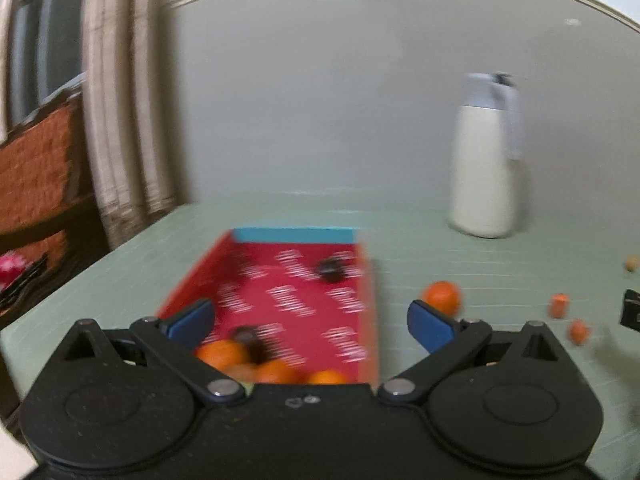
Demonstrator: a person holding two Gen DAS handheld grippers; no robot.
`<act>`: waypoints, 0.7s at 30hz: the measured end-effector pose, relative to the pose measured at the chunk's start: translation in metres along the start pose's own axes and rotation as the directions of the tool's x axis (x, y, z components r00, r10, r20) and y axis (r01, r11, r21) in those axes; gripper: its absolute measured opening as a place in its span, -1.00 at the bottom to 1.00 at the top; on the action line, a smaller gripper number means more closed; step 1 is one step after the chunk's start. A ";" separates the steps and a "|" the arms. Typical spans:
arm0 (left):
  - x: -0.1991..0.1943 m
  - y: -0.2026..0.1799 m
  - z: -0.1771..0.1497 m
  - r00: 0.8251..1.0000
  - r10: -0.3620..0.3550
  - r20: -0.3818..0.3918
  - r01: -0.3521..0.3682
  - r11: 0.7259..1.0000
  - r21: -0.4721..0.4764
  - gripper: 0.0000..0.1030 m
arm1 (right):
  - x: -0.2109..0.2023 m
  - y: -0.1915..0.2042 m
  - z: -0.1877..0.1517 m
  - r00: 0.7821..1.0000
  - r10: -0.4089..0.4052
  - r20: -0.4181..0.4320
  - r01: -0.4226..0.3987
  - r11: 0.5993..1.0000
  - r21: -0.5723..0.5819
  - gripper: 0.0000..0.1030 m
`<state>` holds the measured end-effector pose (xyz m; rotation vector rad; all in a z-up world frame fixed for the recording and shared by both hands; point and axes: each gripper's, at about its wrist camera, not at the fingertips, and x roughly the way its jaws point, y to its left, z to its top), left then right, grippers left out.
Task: Organize fruits
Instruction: 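Grasp a small orange on the table with the left gripper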
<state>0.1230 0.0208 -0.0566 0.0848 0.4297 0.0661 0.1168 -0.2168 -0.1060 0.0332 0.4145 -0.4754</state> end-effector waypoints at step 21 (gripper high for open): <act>0.109 -0.101 0.005 0.978 -0.111 -0.177 0.130 0.986 0.104 0.58 | 0.008 -0.071 -0.004 0.996 -0.089 -0.022 0.091 0.990 0.104 1.00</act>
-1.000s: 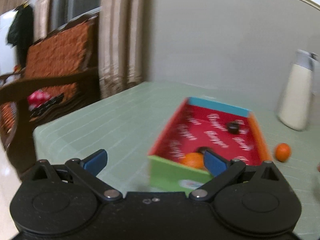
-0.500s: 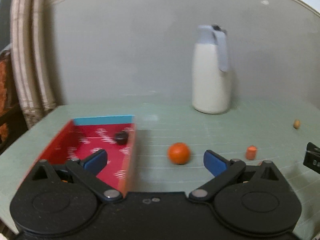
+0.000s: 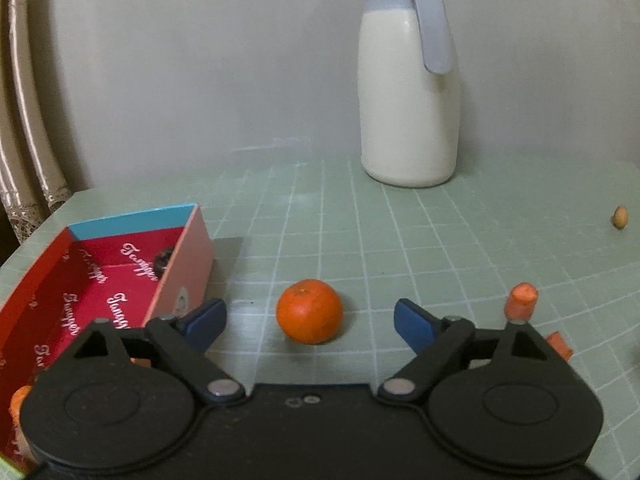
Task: Organize fruits
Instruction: 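Grasp a small orange on the table with the left gripper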
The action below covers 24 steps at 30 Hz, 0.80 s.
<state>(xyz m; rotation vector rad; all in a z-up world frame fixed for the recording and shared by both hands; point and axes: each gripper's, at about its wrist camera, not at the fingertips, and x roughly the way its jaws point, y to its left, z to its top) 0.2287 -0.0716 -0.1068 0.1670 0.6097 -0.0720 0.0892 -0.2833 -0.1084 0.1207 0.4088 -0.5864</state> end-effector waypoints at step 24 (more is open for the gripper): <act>0.027 0.013 -0.006 0.996 -0.077 -0.043 0.075 0.996 -0.055 -0.39 | -0.005 0.011 0.004 0.995 0.102 -0.011 -0.102 0.994 0.031 1.00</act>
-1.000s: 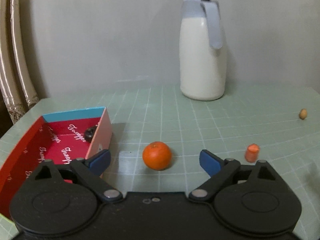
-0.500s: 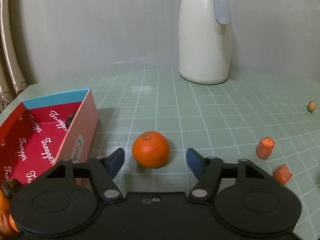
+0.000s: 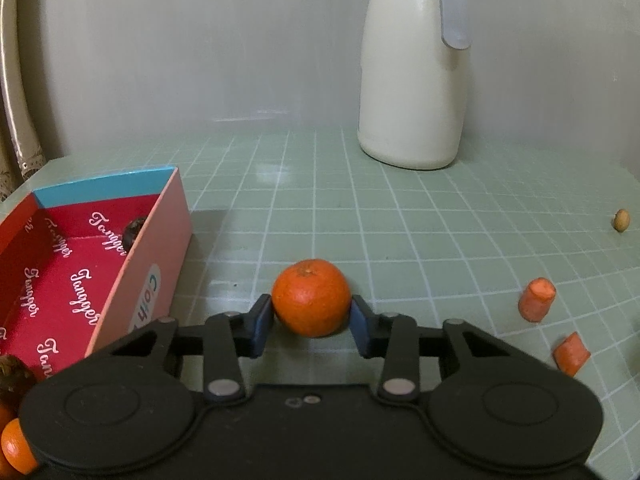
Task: Organize fruits
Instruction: 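Grasp a small orange on the table with the left gripper, then carry the orange over the box and open the left gripper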
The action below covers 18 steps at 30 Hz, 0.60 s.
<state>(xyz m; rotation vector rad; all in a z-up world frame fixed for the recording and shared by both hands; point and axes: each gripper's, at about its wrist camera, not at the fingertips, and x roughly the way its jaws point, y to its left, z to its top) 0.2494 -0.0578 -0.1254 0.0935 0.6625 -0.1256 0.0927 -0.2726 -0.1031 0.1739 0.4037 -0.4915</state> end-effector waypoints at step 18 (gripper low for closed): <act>-0.075 0.043 0.009 0.976 0.158 0.147 -0.151 0.987 -0.059 -0.39 | -0.008 0.017 -0.005 0.995 0.099 0.011 -0.098 0.994 -0.046 1.00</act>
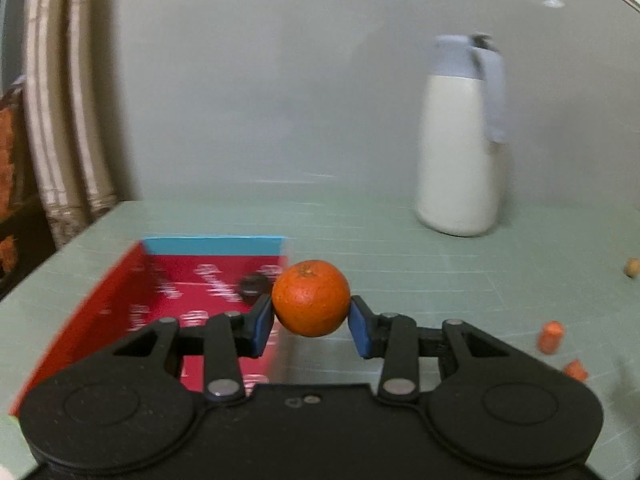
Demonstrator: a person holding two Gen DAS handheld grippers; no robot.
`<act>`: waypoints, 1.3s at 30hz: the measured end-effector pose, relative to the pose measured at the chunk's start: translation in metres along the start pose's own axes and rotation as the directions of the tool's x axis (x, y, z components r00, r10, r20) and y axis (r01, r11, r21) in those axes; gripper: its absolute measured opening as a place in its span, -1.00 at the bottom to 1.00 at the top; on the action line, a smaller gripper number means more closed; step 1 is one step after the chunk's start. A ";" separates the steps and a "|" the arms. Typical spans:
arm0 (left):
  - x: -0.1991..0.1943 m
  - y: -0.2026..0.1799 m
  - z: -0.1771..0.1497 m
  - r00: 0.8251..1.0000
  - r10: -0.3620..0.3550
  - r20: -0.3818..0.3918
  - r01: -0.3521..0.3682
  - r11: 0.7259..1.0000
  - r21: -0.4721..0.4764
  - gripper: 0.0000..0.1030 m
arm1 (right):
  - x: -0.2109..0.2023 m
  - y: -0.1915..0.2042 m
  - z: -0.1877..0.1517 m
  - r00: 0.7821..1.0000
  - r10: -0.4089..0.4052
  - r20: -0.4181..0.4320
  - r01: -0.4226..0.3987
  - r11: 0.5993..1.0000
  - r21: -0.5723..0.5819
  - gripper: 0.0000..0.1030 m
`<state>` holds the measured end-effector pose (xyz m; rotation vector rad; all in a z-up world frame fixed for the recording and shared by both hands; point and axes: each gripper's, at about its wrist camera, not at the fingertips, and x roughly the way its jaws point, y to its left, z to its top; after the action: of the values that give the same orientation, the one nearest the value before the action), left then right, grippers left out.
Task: Organize fruits
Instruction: 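Carry the orange over the box and open the left gripper, then grasp an orange carrot piece with the right gripper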
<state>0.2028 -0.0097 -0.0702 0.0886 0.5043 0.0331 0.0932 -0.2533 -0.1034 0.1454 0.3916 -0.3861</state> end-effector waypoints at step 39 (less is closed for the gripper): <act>-0.067 0.145 -0.044 0.963 0.271 -0.014 -0.268 0.943 -0.199 0.67 | 0.020 0.077 -0.011 0.973 0.216 -0.078 -0.224 0.968 -0.115 0.99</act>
<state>0.1210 0.1347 -0.0630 -0.0391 0.4701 0.3507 0.1369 -0.1875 -0.1163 0.0797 0.4573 -0.1380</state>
